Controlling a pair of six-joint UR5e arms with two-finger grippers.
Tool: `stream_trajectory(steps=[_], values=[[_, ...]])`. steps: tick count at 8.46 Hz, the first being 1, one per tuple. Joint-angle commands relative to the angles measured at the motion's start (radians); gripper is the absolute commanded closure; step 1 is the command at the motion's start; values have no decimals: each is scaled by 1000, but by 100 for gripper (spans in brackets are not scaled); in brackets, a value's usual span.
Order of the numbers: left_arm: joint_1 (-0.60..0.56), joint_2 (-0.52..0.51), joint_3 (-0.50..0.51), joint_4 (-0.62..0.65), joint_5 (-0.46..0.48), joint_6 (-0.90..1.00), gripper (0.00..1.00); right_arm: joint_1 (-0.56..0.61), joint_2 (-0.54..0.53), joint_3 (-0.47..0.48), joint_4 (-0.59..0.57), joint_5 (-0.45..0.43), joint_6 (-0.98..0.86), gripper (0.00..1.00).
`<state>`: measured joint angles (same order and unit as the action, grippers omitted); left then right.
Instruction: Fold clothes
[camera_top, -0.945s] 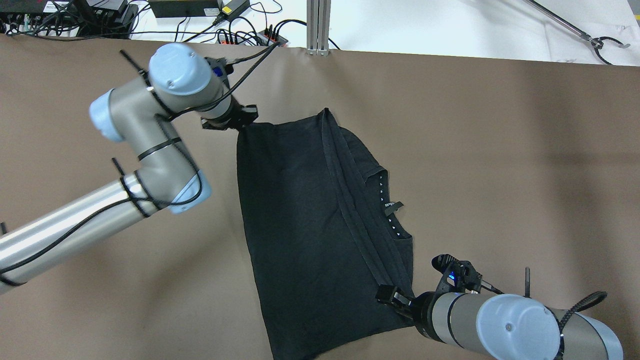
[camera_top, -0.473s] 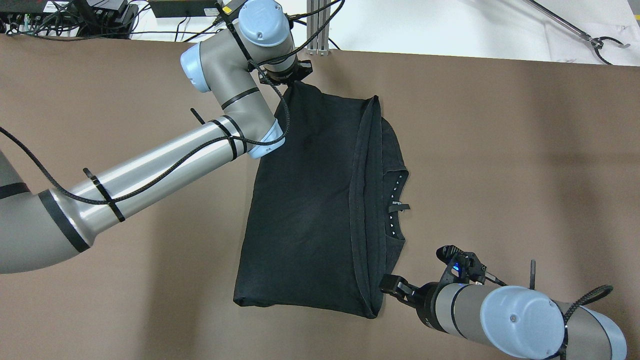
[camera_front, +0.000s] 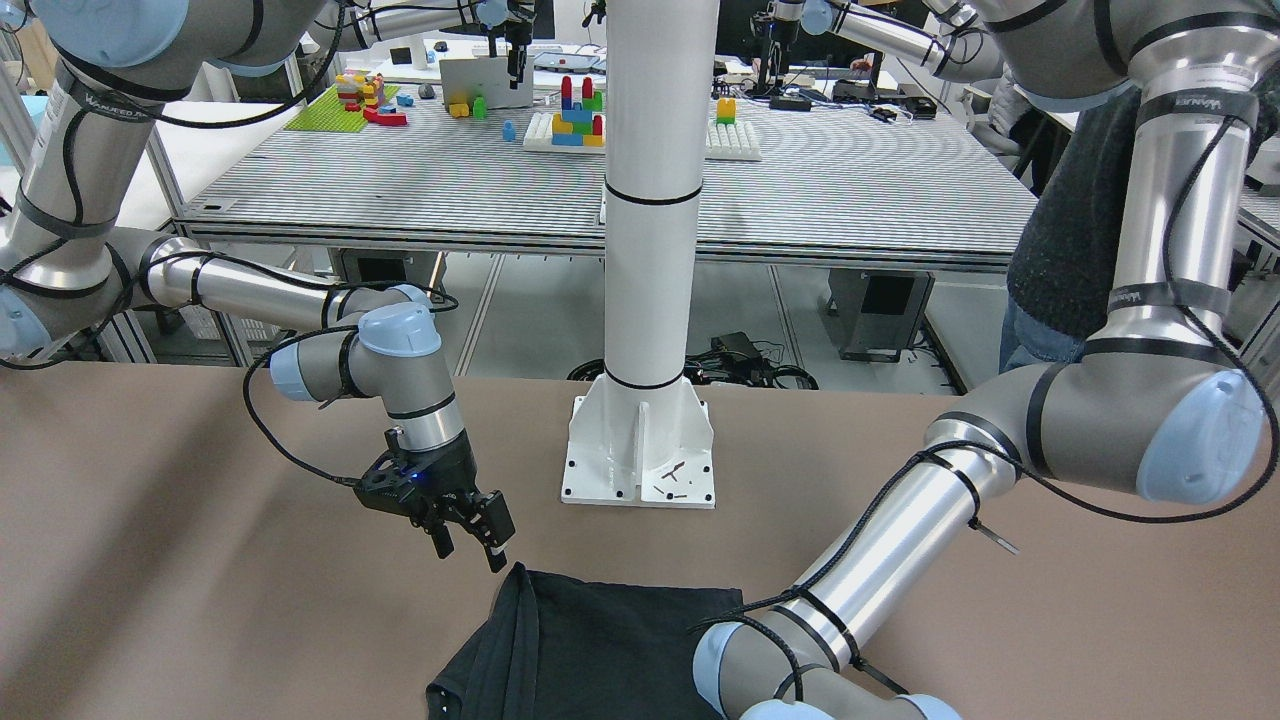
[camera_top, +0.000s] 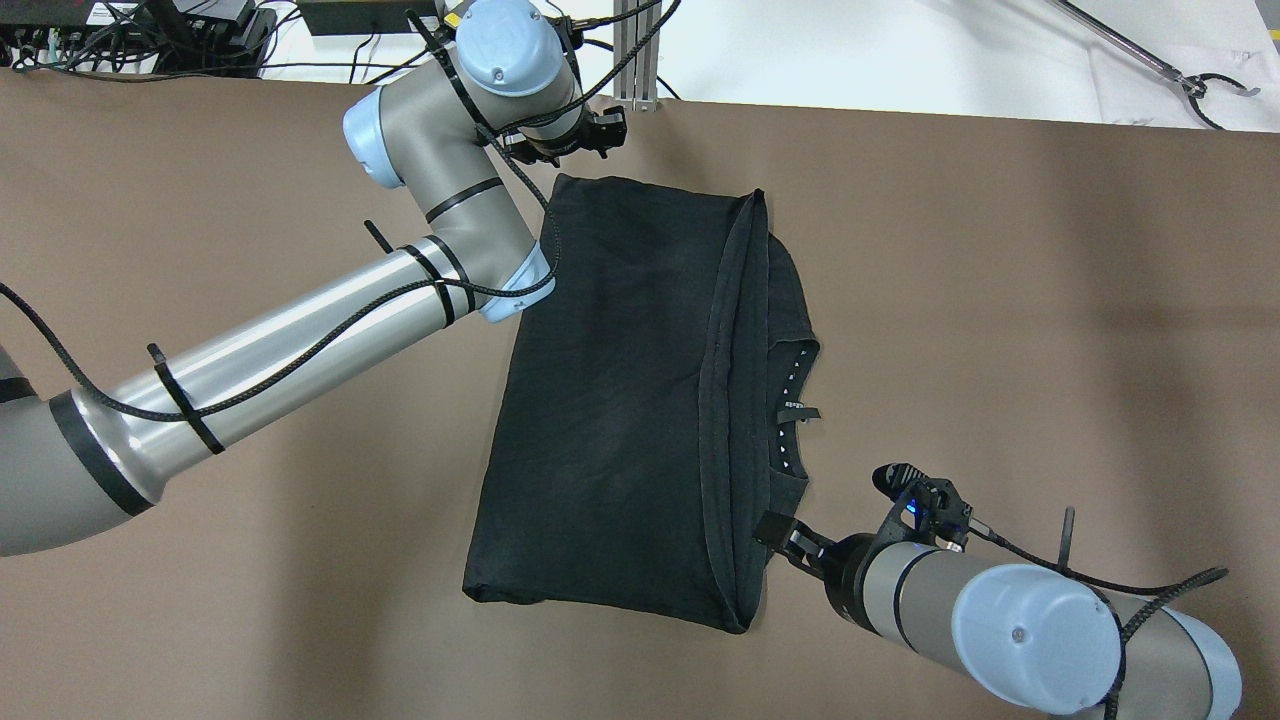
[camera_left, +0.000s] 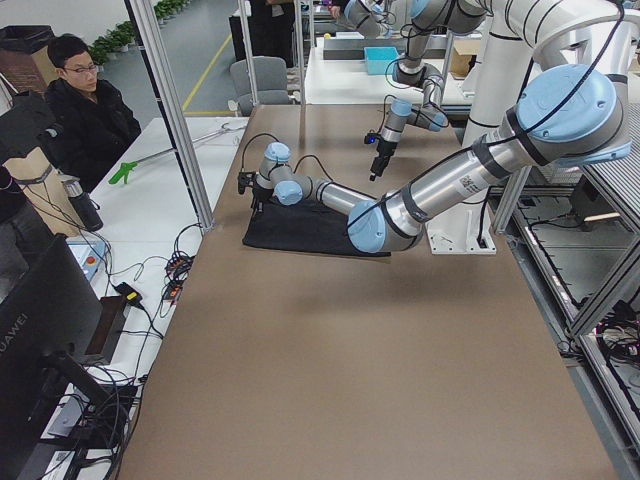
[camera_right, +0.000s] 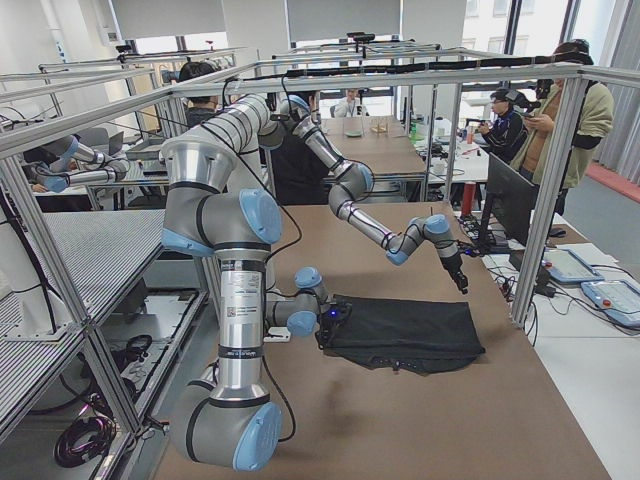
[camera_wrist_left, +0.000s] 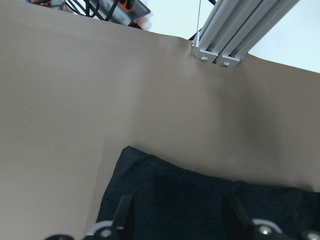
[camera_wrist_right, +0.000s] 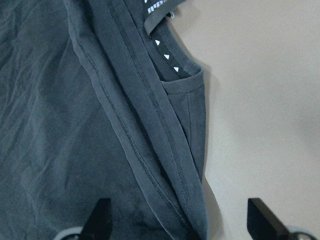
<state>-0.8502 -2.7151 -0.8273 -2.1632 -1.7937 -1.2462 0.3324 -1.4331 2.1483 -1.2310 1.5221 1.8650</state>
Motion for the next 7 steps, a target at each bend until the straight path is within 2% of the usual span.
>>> stream_trajectory(steps=[1,3,5,7], values=[[-3,197,-264,0,13,7,6,10,113,-30,-106,-51,66,6],[-1,308,-399,2,13,4,6,-1,163,-57,-166,-60,189,12],[8,304,-401,2,39,-12,6,-51,160,-88,-170,-85,224,21],[8,299,-403,2,40,-21,6,-64,163,-137,-166,-94,221,23]])
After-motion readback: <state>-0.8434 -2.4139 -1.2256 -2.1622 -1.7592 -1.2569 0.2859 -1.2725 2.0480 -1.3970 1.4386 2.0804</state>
